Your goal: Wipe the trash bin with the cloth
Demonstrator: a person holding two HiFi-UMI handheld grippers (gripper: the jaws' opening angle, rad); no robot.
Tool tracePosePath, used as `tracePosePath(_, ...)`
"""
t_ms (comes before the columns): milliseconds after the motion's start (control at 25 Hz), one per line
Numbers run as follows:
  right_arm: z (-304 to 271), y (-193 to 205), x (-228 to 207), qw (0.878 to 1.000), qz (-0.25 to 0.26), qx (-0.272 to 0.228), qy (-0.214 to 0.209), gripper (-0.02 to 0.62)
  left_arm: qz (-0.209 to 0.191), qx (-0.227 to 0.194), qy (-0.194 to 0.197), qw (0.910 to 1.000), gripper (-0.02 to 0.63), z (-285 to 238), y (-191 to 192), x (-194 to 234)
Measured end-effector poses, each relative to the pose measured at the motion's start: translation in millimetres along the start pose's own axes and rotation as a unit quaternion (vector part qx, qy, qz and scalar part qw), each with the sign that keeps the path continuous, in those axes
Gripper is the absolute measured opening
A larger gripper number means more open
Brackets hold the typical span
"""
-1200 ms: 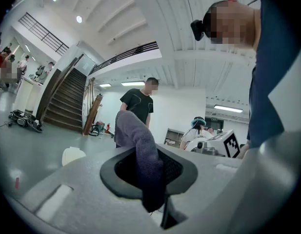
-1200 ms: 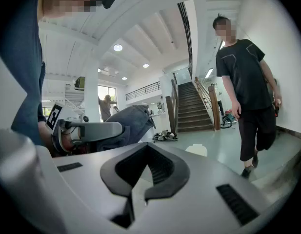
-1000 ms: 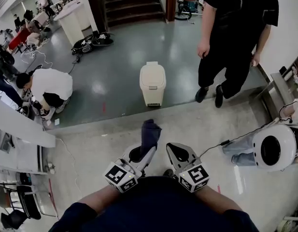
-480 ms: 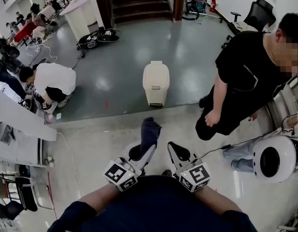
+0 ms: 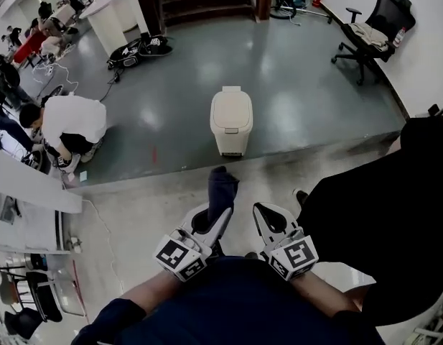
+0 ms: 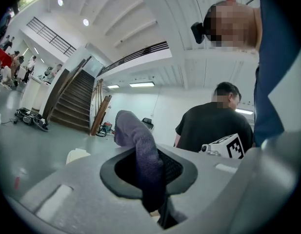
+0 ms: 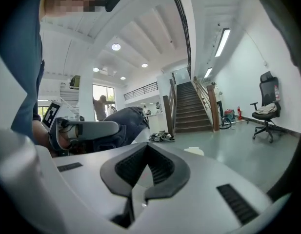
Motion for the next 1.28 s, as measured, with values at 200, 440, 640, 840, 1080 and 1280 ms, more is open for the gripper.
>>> tracePosePath(200, -57.0, -28.5, -27.8, 0.999, -0.001, -0.008, 0.047, 0.005, 0.003, 0.002, 0.040, 0.9992, 0.054, -43.1, -6.7, 68.3)
tracePosePath(440, -145.2, -53.3, -57.5, 0.995, -0.018, -0.004, 0.097, 0.005, 0.001, 0.007, 0.072, 0.9974, 0.054, -86.6, -13.6, 171.9)
tracePosePath(640, -200.9, -75.4, -71.2, 0.992, -0.022, -0.004, 0.126, 0.005, 0.007, 0.018, 0.086, 0.9961, 0.054, -110.0, -13.7, 237.5)
tracePosePath(840, -226.5, -84.2, -95.1, 0.992, -0.026, 0.005, 0.122, 0.005, 0.019, 0.032, 0.067, 0.9970, 0.054, -133.7, -6.5, 268.6)
tracePosePath(1080, -253.0, -87.4, -139.2, 0.995, -0.042, 0.020, 0.092, 0.005, 0.029, 0.051, 0.019, 0.9981, 0.054, -173.4, 10.7, 292.9)
tracePosePath(1280, -257.8, -93.2, -181.2, 0.996, -0.048, 0.036, 0.059, 0.005, 0.037, 0.078, -0.017, 0.9961, 0.054, -213.3, 34.2, 296.7)
Point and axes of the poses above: the fingertips, and each gripper's own axes: z backward along the fingers, x to its left, y out of its underside, the point moved 3 cm from there along z, backward along the fingers, and after that the axes turned 14 degrees about -z, right-handed, at the moved point
